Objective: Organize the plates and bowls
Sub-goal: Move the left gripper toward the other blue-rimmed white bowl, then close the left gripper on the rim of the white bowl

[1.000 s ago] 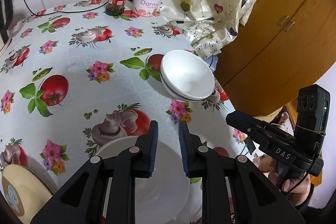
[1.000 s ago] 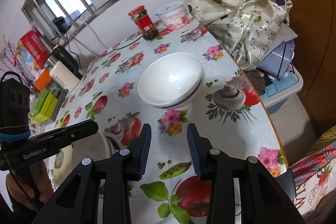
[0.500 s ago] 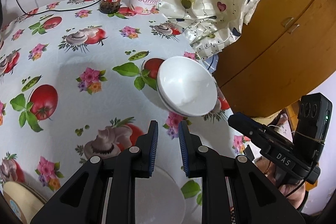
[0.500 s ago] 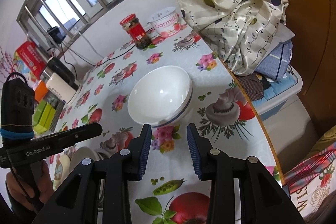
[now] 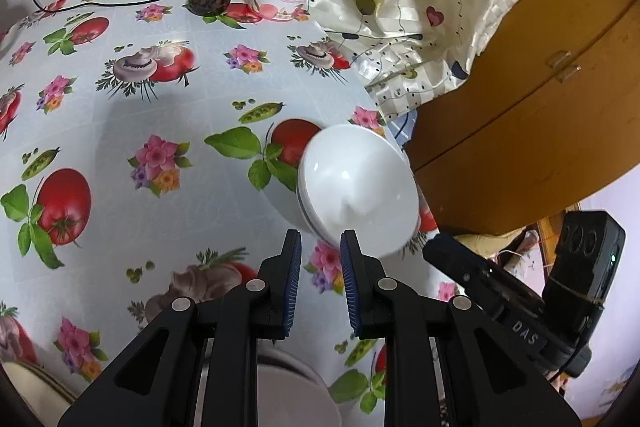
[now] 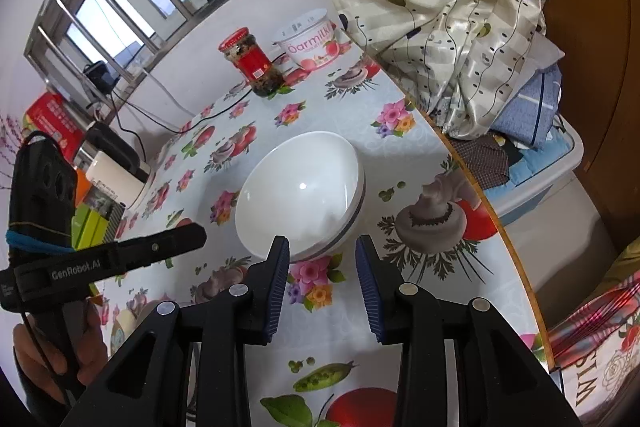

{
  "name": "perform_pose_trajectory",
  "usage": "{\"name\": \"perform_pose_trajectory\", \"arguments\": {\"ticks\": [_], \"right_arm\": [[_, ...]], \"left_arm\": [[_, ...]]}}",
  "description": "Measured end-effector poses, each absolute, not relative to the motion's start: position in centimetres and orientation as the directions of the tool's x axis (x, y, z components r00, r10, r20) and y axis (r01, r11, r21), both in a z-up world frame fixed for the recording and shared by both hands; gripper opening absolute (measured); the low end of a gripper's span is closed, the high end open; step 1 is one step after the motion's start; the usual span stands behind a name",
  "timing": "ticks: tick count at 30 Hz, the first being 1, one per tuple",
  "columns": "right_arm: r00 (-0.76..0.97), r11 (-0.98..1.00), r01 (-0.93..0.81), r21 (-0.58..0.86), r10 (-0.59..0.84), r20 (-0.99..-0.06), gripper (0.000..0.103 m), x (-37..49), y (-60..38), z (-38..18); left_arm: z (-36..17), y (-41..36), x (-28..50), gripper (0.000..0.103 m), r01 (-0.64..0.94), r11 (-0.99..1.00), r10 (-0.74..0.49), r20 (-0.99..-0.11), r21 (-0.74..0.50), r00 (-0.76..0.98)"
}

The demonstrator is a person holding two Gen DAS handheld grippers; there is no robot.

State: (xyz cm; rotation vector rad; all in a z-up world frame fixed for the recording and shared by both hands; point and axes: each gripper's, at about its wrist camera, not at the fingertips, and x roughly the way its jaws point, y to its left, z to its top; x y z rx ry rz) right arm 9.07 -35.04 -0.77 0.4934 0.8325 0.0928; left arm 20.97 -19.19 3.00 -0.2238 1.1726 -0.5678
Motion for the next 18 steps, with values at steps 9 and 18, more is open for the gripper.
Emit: {"name": "perform_pose_trajectory", "arguments": {"ticks": [9,18], "right_arm": [[0.670,0.880,0.135,0.455,0.257,-0.696,0.032,10.8,-35.5,-1.3],[0.657,0.878,0.150,0.455,0.255,-0.709,0.026,11.9,-35.5,-2.2]], "left_arm": [[1.9,-19.9,23.5,0.021,0.254,0.841,-0.534,-0.809,-0.478,0.246],[0.9,-20.6,24.8,0.021,0.231,0.839,-0.538,-0.812,-0.492,0.226]]}}
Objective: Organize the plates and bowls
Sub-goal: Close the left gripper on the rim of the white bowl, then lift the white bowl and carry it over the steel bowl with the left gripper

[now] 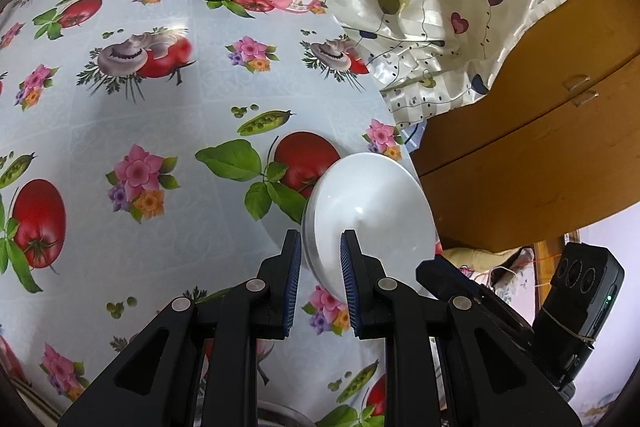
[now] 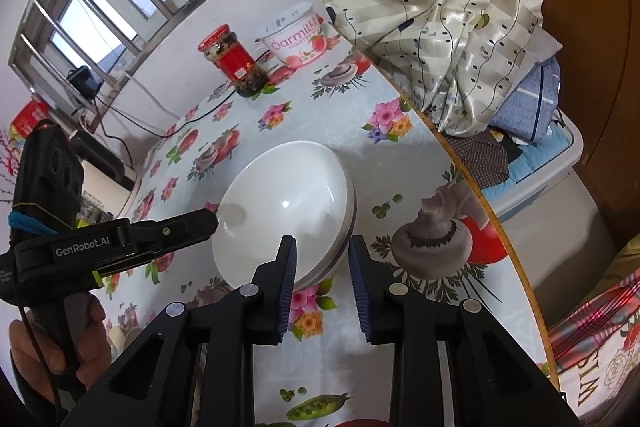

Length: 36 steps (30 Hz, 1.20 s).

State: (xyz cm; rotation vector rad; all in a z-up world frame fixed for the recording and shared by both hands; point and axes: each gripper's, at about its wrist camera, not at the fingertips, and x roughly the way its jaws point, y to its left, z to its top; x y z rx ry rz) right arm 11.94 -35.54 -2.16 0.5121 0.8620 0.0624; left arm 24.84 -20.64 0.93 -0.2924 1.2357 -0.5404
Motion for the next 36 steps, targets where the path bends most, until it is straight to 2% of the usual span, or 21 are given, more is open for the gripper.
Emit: {"name": "perform_pose_trajectory", "arguments": {"ticks": [9,13,36], "right_arm": [[0.653,0.873,0.168,0.459,0.250,-0.715,0.023,12.5,-35.7,-2.6],[0.653,0.872,0.177,0.457,0.243,-0.717,0.019,12.8,-35.9,-2.7],[0.668,0.880,0.164,0.445,0.233,-0.707,0.019,12.6,-35.4,-1.4]], "left_arm": [[0.2,-21.3,25.2,0.021,0.236,0.849,-0.521,-0.822,-0.473,0.228],[0.1,-21.5,25.2,0.021,0.252,0.848,-0.520,-0.822,-0.466,0.231],[1.5,-20.9,24.5,0.021,0.265,0.847,-0.523,-0.810,-0.461,0.265]]}}
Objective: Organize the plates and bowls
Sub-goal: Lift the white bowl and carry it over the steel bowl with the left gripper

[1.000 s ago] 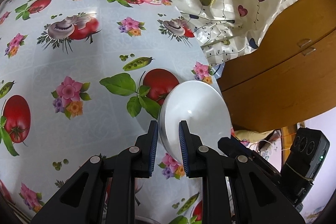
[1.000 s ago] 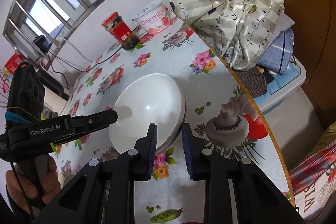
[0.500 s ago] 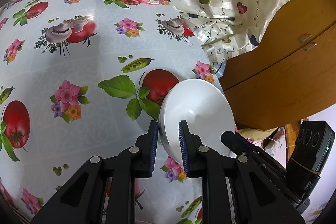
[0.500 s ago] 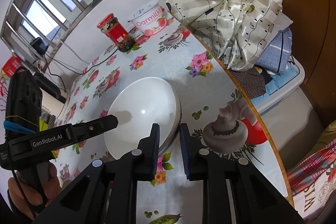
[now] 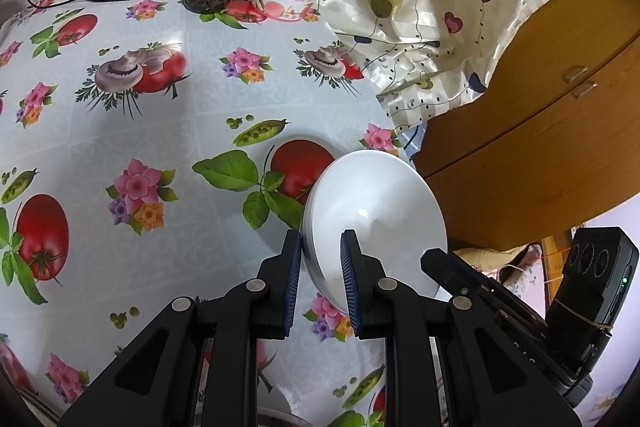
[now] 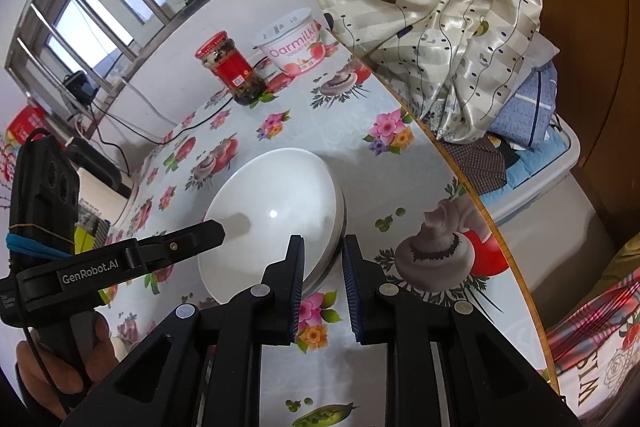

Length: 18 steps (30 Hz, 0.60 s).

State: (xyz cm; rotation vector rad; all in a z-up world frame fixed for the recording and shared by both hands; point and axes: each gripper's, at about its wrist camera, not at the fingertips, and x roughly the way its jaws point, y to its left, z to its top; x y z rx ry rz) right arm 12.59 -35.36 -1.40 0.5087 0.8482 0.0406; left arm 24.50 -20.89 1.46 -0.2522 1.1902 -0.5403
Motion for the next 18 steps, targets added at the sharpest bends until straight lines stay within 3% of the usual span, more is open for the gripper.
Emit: {"name": "perform_pose_trajectory", "arguments": {"ticks": [18], "right_arm": [[0.692,0.897,0.123,0.424,0.229,-0.684,0.019,10.5,-33.0,1.4]], "left_arm": [[4.3,-18.5,21.4,0.021,0.274,0.841,-0.538,-0.775,-0.467,0.331]]}}
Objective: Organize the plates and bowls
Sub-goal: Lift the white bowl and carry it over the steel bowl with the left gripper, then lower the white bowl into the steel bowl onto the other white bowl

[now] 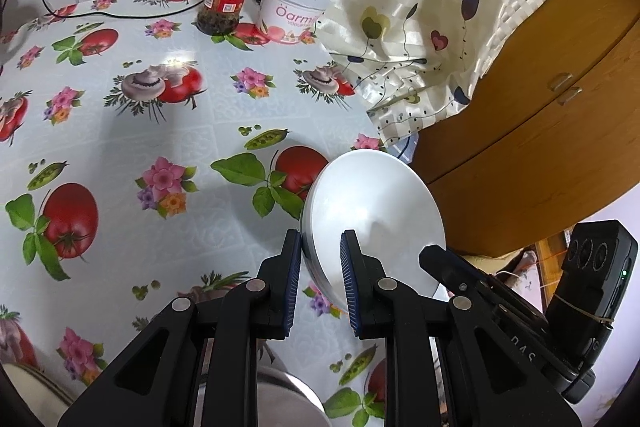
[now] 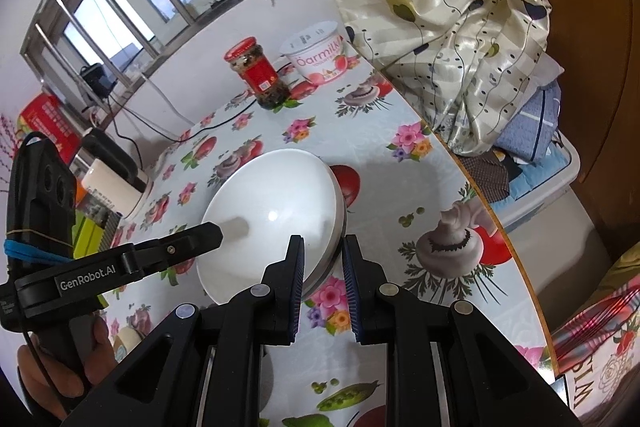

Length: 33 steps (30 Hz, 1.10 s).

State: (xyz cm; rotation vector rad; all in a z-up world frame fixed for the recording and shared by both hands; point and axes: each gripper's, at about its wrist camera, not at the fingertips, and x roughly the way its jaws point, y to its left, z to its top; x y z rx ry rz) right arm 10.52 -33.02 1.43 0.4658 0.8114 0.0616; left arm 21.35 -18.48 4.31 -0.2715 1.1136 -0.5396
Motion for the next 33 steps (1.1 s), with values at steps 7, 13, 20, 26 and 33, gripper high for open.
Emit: {"name": "perform_pose_trajectory", "arguments": {"ticks": [7,13,20,26,33], "right_arm": [[0.706,0.905,0.100,0.413,0.228,-0.670,0.019,9.5,-31.9,3.0],[0.716,0.912,0.079,0.402,0.228,-0.659,0.019,8.7,-30.7,4.1],[0.722,0.916,0.062,0.396,0.233,-0.652,0.019,7.9,-29.7,4.9],[0.725,0.919,0.047,0.391,0.237,-0.647,0.019,7.1,-28.7,5.4],[0.722,0.919,0.034,0.392,0.248,-0.646,0.019,6.4,-27.7,5.6]], "left_arm": [[5.6,-17.3,20.0,0.021,0.276,0.837,-0.546,-0.757,-0.473,0.359],[6.7,-16.2,18.8,0.021,0.274,0.836,-0.548,-0.744,-0.475,0.382],[7.3,-15.1,17.6,0.021,0.266,0.838,-0.546,-0.739,-0.477,0.394],[7.8,-14.1,16.6,0.021,0.260,0.839,-0.544,-0.732,-0.478,0.410],[8.1,-13.1,15.5,0.021,0.248,0.842,-0.539,-0.729,-0.479,0.422]]}}
